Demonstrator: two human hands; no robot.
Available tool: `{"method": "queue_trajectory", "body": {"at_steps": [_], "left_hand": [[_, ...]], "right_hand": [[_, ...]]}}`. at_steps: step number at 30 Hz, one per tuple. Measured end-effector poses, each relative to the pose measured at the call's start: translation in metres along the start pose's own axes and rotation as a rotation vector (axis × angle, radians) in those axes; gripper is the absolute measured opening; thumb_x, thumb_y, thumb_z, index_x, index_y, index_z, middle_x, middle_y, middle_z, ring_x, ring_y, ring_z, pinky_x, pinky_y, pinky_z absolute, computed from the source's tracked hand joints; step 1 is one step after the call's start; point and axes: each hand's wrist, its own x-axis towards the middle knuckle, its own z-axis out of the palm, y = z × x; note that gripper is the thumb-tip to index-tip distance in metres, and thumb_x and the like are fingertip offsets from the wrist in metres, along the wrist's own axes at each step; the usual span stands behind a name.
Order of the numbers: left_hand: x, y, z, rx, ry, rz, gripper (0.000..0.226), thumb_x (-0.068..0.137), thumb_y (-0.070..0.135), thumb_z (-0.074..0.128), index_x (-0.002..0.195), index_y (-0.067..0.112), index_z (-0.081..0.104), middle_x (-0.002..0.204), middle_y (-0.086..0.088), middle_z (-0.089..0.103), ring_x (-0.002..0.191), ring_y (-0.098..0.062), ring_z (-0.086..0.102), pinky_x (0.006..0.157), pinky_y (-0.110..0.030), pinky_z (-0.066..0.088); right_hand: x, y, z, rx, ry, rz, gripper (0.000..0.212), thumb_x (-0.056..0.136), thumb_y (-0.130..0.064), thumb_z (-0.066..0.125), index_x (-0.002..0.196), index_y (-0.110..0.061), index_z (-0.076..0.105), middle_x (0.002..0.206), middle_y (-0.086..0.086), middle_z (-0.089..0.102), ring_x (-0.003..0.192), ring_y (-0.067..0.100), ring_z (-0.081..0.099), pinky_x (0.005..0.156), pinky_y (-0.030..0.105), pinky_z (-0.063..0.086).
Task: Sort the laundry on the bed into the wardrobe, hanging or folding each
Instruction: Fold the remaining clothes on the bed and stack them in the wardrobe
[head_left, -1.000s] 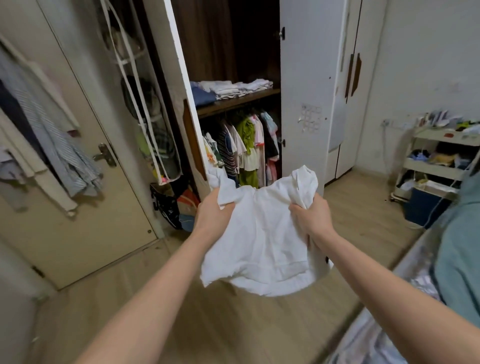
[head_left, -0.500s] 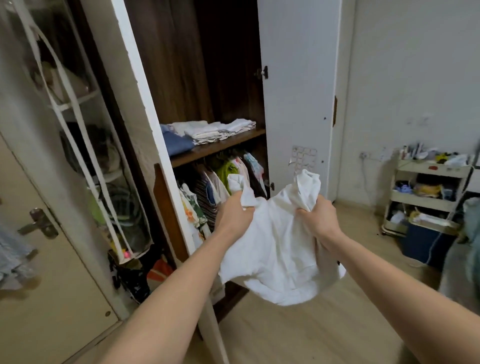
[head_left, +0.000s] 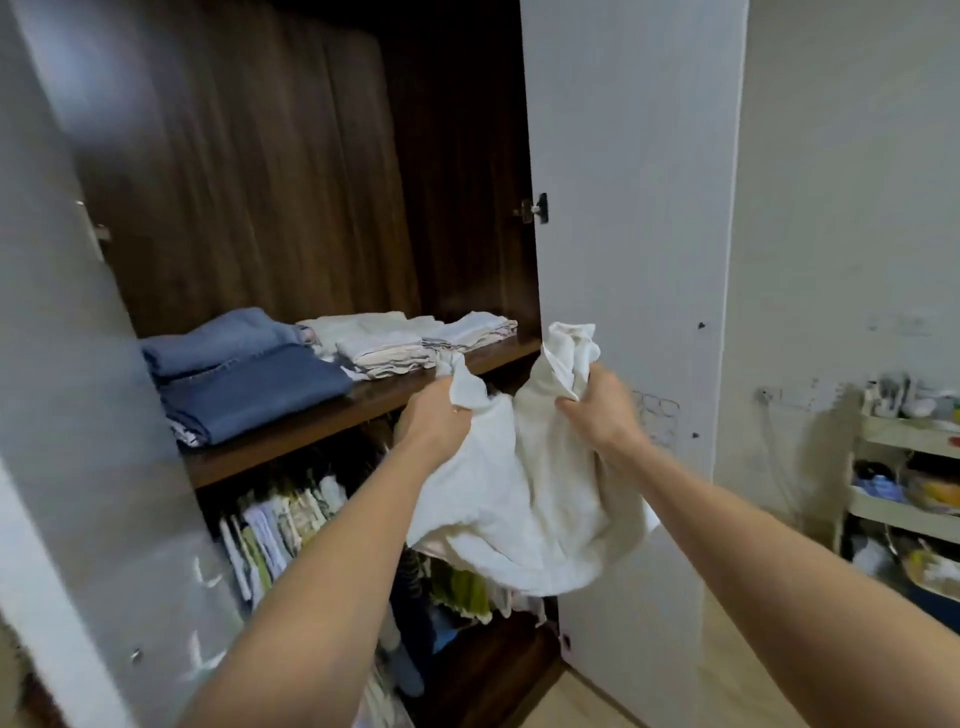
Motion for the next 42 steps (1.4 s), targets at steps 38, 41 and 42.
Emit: {"method": "queue_trajectory", "body": {"at_steps": [38,41,42], "left_hand": [[0.563,-0.338,-0.029,0.174,0.554,-0.690,0.031,0.093,0.036,0.044,0.117,0.023,0.058,0.109,-0.006,0.066,0.092,-0.027,0.058,0.076,-0.035,0.047],[0.559,-0.353,-0.006,0.401,0.482,-0.948,0.039,0.094,0.030,0.048,0.131,0.016,0.046,0.133,-0.013,0.047,0.119,-0.033,0.047,0.095,-0.043,0.044],[0.562,-0.353,-0.005,0.515,0.485,-0.945,0.043,0.095,0.029,0.047,0.136,0.016,0.041,0.137,-0.014,0.039,0.126,-0.034,0.039,0.099,-0.044,0.040]], "right_hand": [[0.658,-0.040,0.515,0.203,-0.355,-0.065,0.040,0.089,-0.022,0.063,0.125,-0.008,0.053,0.122,0.014,0.060,0.110,0.033,0.058,0.092,0.039,0.050],[0.659,-0.024,0.539,-0.194,-0.366,-0.060,0.071,0.087,-0.031,0.065,0.143,-0.009,0.026,0.144,0.016,0.039,0.130,0.034,0.041,0.104,0.046,0.036],[0.658,-0.024,0.544,-0.308,-0.315,-0.149,0.080,0.087,-0.037,0.063,0.147,-0.012,0.017,0.151,0.017,0.028,0.138,0.034,0.030,0.108,0.048,0.028]]}}
